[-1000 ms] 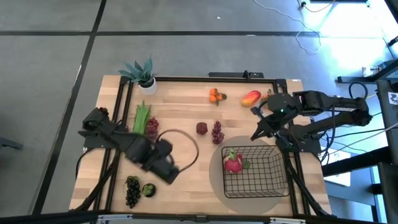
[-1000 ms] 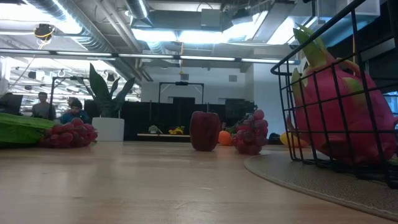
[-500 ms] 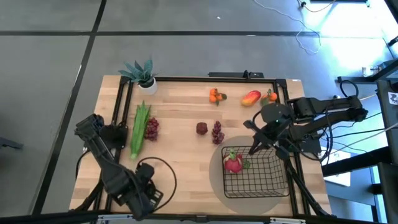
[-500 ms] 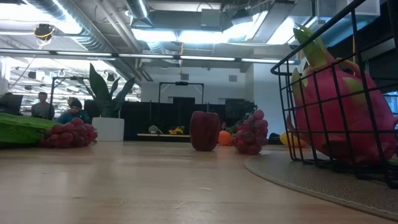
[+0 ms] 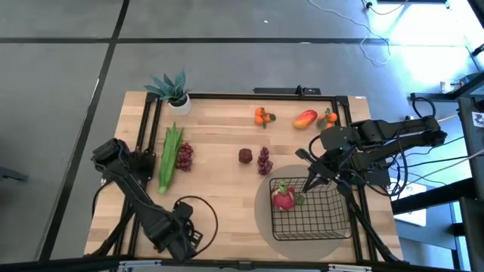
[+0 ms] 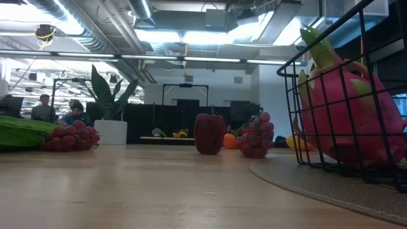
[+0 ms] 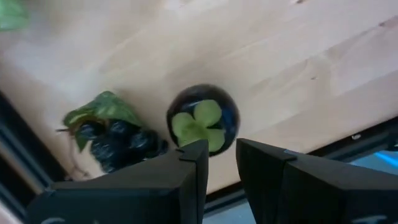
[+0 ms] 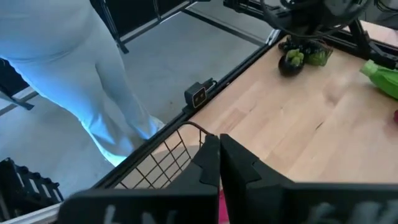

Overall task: Build produce basket
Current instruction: Put the black mangosteen into the black wire basket

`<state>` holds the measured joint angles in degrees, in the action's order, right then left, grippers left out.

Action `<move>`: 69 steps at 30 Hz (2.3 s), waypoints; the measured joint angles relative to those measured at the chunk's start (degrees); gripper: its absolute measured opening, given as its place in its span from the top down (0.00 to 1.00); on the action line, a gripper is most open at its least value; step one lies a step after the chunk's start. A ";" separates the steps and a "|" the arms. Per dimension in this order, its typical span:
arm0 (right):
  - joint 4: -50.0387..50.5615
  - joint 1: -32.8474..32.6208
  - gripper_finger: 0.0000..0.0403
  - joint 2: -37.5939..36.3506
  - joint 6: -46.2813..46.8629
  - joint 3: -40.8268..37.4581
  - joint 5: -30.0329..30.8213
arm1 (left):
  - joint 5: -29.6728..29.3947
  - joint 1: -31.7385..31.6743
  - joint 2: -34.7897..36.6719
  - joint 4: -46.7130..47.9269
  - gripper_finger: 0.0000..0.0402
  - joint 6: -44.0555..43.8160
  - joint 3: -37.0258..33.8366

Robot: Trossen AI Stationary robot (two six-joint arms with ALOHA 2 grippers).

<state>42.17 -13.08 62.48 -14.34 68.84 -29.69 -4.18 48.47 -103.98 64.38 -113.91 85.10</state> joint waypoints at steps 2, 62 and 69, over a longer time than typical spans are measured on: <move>-0.17 0.02 1.00 0.00 1.37 0.00 0.04 | 1.29 0.02 0.00 -2.12 0.82 0.02 -1.13; -0.62 0.02 1.00 -0.19 2.61 -0.04 0.13 | 2.15 -2.27 -2.56 1.07 0.99 11.20 -0.97; -0.36 0.02 1.00 -2.21 5.14 -0.04 0.44 | -1.15 -7.46 -2.56 6.23 0.99 23.38 7.11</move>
<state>41.82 -13.06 60.27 -9.19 68.79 -29.25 -5.34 41.01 -106.54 70.61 -90.53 92.21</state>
